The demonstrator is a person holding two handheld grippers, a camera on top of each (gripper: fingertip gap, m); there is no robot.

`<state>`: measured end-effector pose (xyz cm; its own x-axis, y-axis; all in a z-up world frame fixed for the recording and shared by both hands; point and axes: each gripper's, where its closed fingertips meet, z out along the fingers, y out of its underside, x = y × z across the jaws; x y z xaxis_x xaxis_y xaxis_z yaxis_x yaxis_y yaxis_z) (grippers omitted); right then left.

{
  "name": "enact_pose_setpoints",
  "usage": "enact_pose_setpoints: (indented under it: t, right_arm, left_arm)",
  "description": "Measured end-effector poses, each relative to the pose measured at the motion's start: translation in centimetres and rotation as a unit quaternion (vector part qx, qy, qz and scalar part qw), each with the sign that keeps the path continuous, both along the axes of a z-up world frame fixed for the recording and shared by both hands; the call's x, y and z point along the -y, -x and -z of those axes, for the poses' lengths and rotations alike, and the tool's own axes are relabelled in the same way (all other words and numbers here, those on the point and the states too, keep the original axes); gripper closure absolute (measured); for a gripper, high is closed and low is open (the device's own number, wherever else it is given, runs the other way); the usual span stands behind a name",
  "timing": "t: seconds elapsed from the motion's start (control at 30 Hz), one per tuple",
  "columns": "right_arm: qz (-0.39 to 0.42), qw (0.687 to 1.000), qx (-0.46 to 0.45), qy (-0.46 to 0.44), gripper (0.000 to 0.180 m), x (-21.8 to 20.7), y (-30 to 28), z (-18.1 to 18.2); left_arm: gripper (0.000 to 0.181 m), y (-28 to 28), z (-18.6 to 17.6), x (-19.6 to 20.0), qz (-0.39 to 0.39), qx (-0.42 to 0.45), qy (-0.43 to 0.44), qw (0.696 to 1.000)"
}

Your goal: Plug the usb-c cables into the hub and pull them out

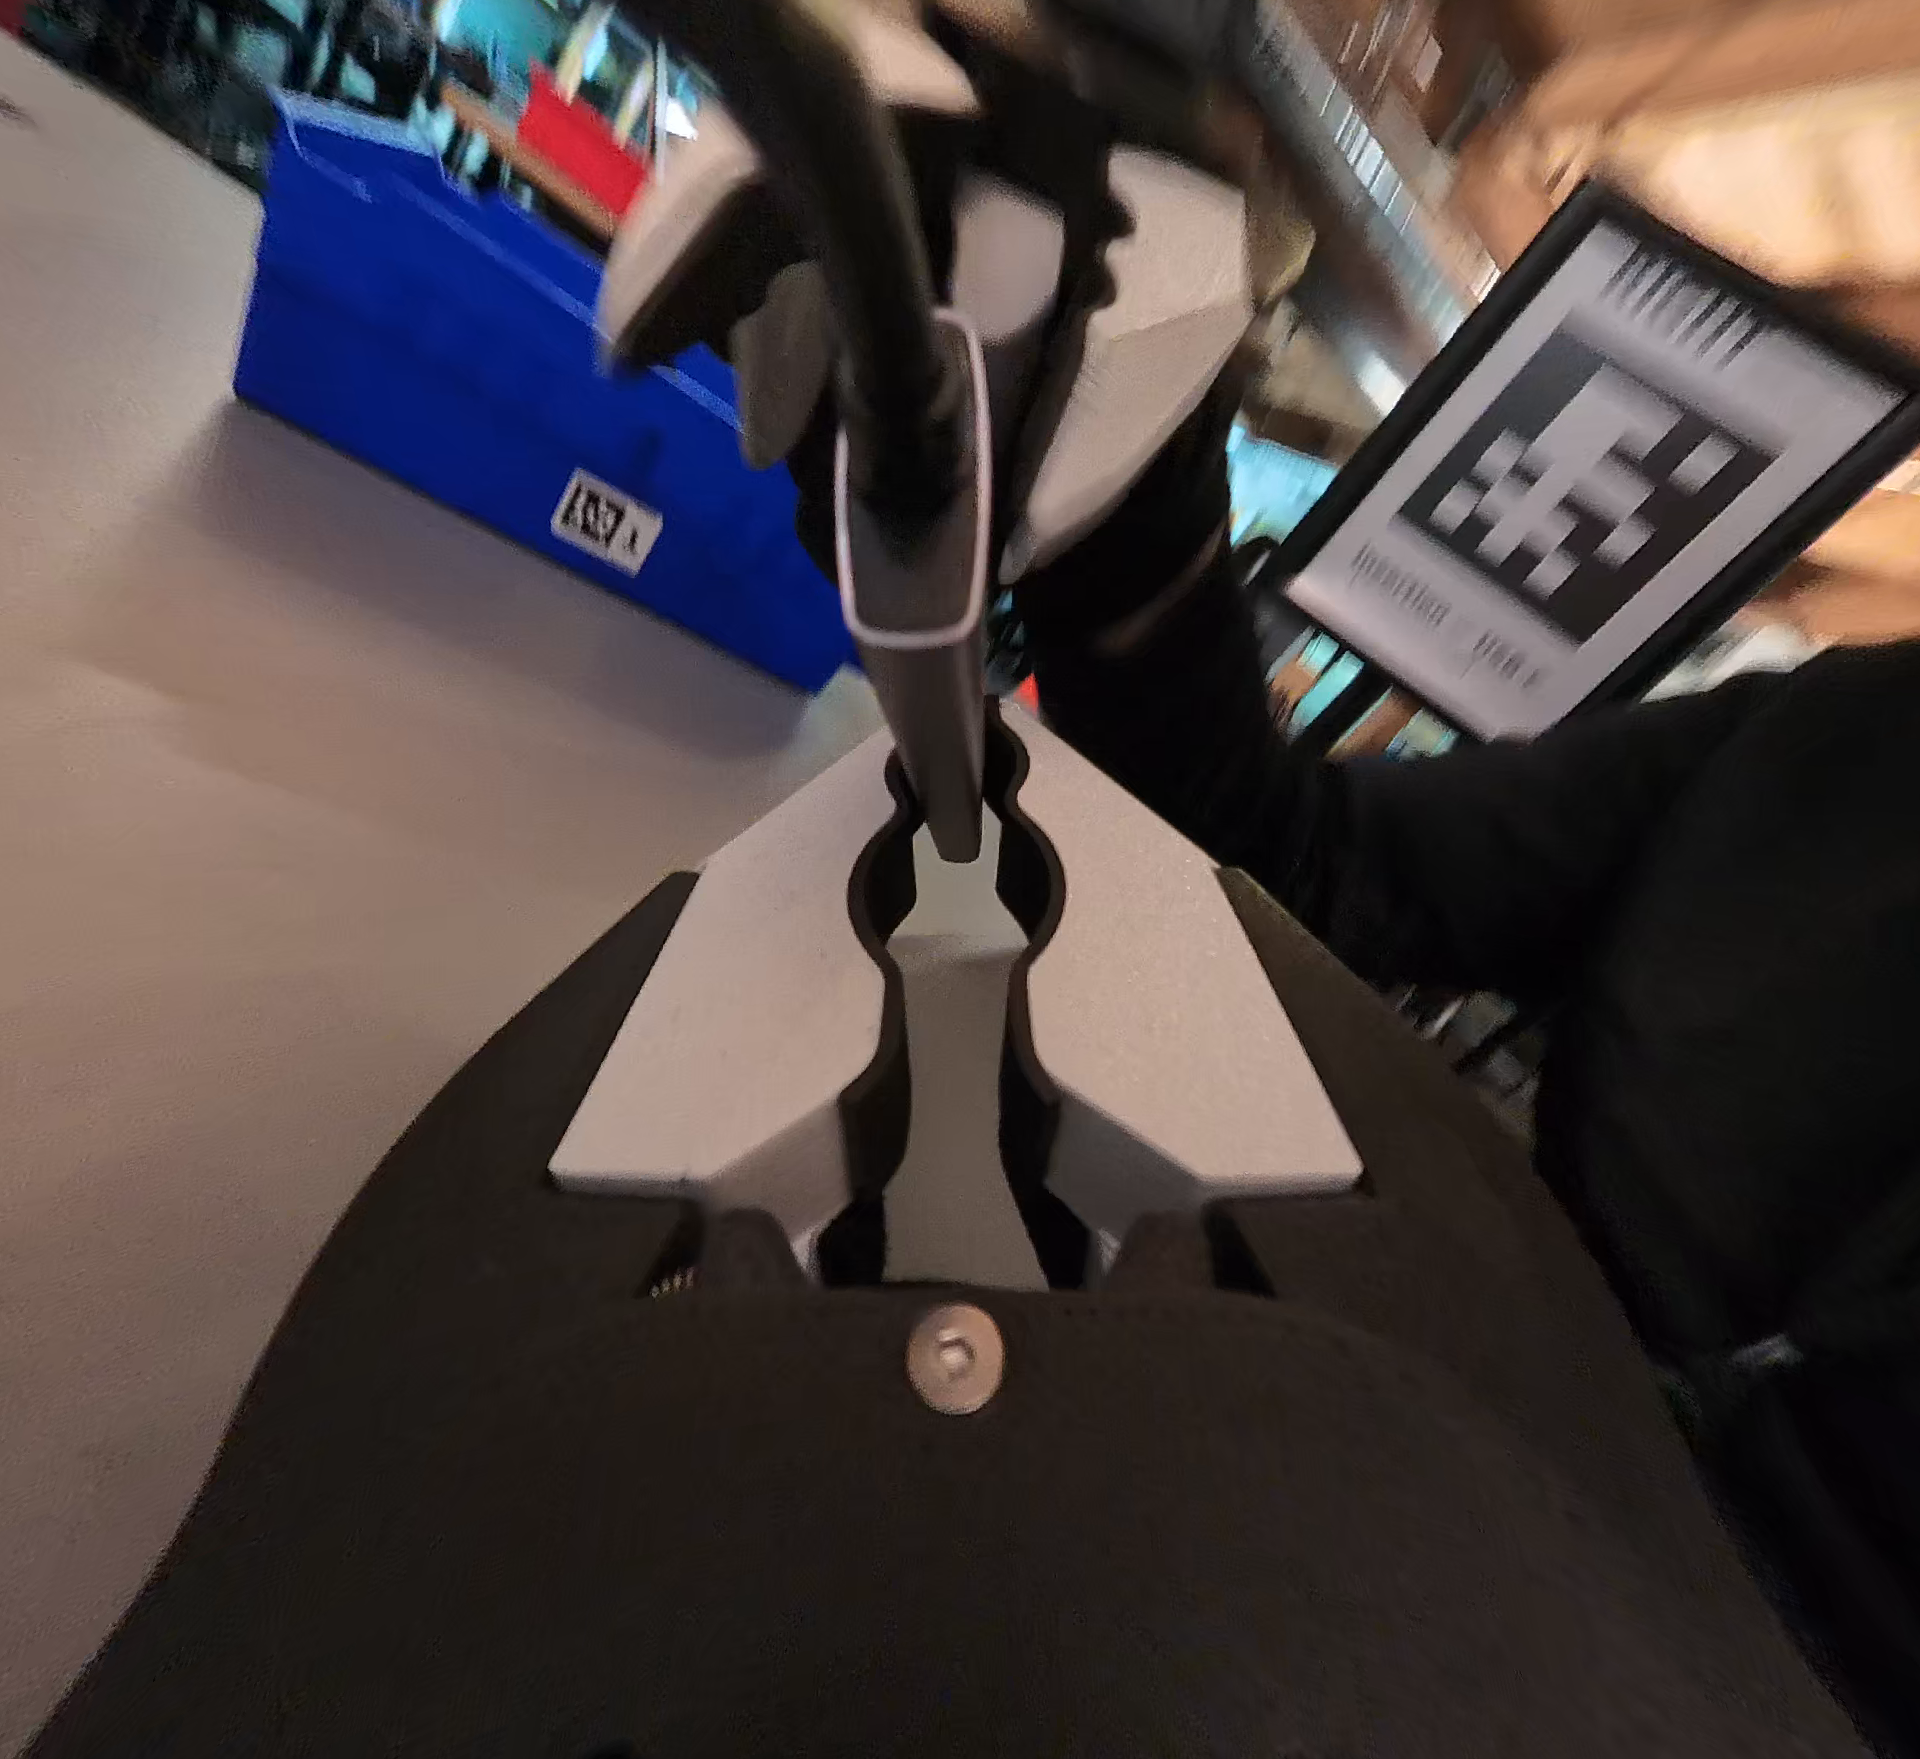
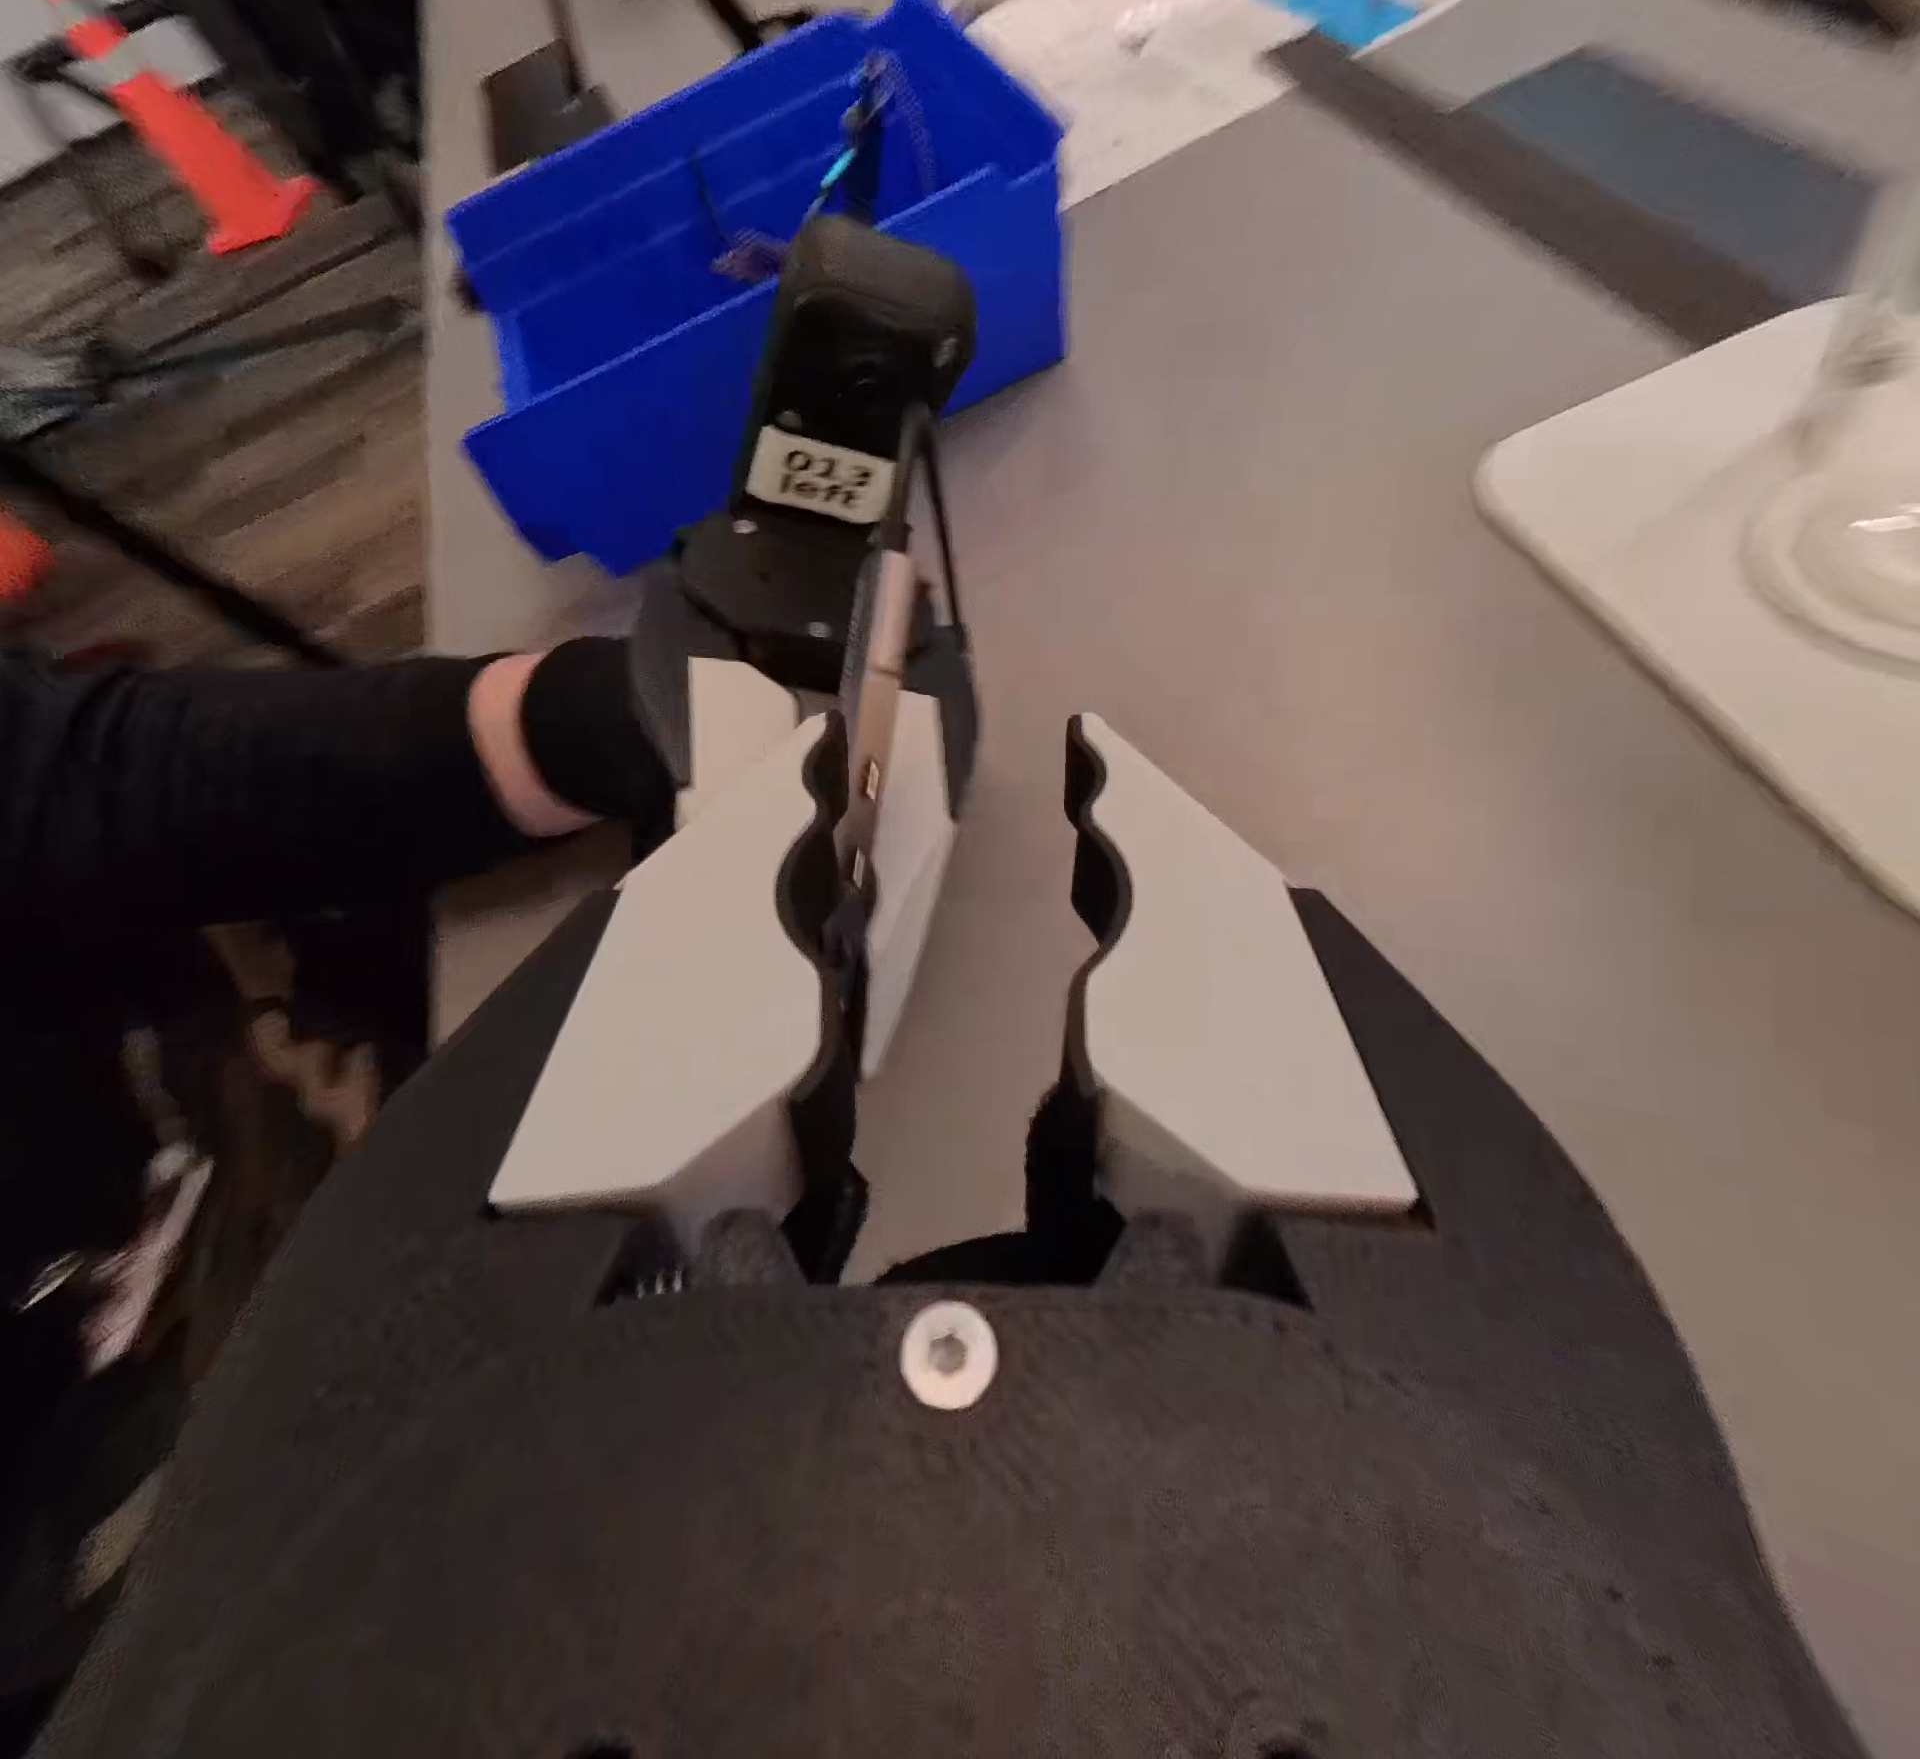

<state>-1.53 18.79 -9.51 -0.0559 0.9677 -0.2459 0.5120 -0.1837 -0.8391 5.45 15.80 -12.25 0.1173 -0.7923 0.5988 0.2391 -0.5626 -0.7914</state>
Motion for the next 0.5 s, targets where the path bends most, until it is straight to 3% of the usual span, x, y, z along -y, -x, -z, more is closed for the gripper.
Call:
enact_pose_setpoints:
  t: [0.1, 0.17, 0.2, 0.33, 0.5]
  right_arm:
    - [-0.095, 0.991, 0.069, 0.061, 0.146, 3.1, 0.4, 2.3]
    - [-0.125, 0.987, 0.082, 0.061, 0.170, 4.1, 0.6, 3.1]
    - [-0.128, 0.987, 0.077, 0.065, 0.171, 4.4, 0.8, 3.1]
    - [-0.086, 0.995, 0.034, 0.033, 0.173, 3.0, 0.3, 1.4]
    - [0.026, 0.992, 0.024, -0.118, 0.173, -3.6, -5.4, -3.9]
  left_arm:
    - [0.174, -1.2, 0.9, 0.6, 0.017, -0.042, -0.009, 0.999]
    - [0.173, -1.5, 1.2, 0.7, 0.020, -0.055, -0.010, 0.998]
    - [0.174, -1.4, 1.2, 0.7, 0.017, -0.055, -0.010, 0.998]
    - [0.165, -0.9, 0.9, -0.4, -0.021, -0.049, -0.017, 0.998]
    - [0.158, -0.4, 0.2, -0.5, -0.026, -0.026, -0.024, 0.999]
